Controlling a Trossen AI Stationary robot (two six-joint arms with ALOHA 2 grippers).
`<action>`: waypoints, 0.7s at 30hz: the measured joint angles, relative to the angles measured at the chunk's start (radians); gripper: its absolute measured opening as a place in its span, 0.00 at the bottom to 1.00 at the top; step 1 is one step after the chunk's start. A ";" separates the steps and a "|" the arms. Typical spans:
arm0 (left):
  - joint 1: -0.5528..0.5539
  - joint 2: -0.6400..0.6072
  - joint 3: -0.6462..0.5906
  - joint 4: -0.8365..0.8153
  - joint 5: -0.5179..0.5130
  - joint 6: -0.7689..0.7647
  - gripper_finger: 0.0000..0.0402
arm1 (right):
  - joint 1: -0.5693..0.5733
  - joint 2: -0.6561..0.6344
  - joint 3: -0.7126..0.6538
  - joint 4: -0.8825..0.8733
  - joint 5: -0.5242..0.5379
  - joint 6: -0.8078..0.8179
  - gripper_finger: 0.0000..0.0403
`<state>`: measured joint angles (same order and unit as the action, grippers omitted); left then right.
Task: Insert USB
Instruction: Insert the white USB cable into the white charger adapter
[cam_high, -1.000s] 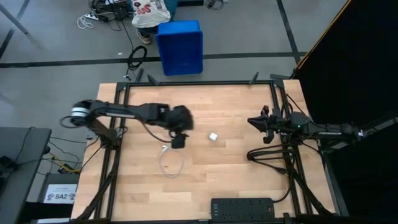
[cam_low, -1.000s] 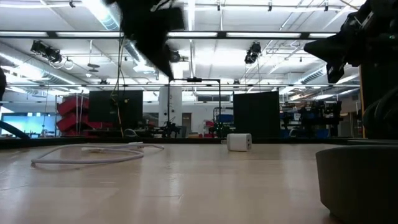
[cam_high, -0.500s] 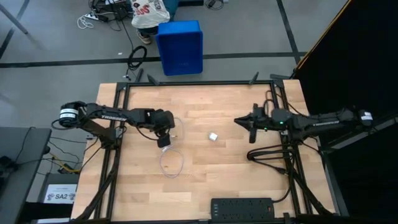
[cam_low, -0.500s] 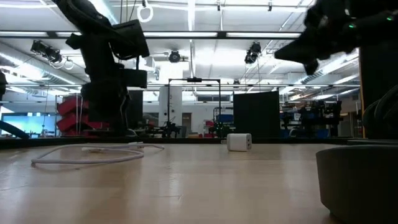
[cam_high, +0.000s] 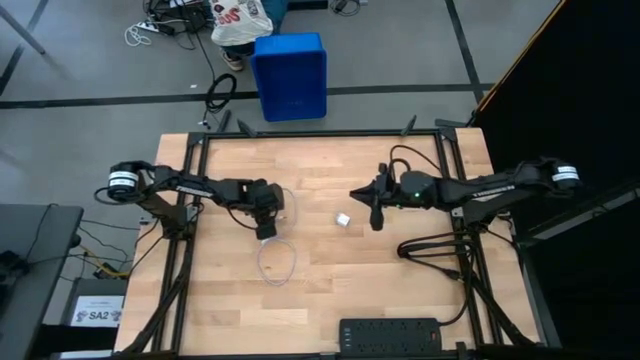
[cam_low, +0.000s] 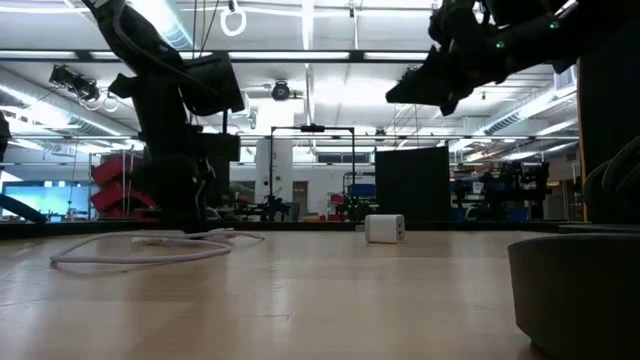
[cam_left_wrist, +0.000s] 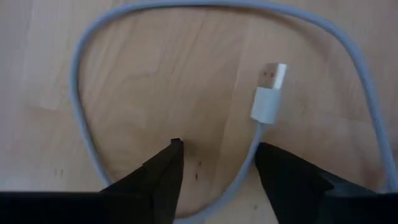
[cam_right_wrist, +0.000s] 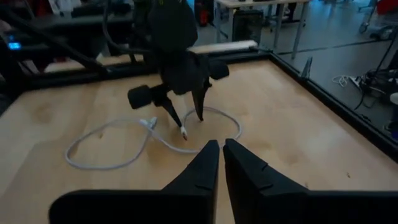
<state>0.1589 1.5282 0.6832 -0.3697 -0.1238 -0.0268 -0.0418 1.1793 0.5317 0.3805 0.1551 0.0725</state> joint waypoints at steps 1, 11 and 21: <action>0.000 0.000 0.000 0.003 -0.001 0.004 0.39 | 0.000 0.009 0.004 0.002 0.000 -0.004 0.02; -0.003 0.005 0.043 -0.030 0.030 0.046 0.01 | 0.019 0.062 0.006 0.034 -0.051 -0.031 0.01; -0.066 0.006 0.421 -0.379 -0.029 0.048 0.00 | 0.059 0.198 0.191 -0.152 -0.013 -0.102 0.02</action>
<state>0.0930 1.5347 1.1044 -0.7487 -0.1525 0.0216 0.0168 1.3770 0.7224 0.2289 0.1418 -0.0293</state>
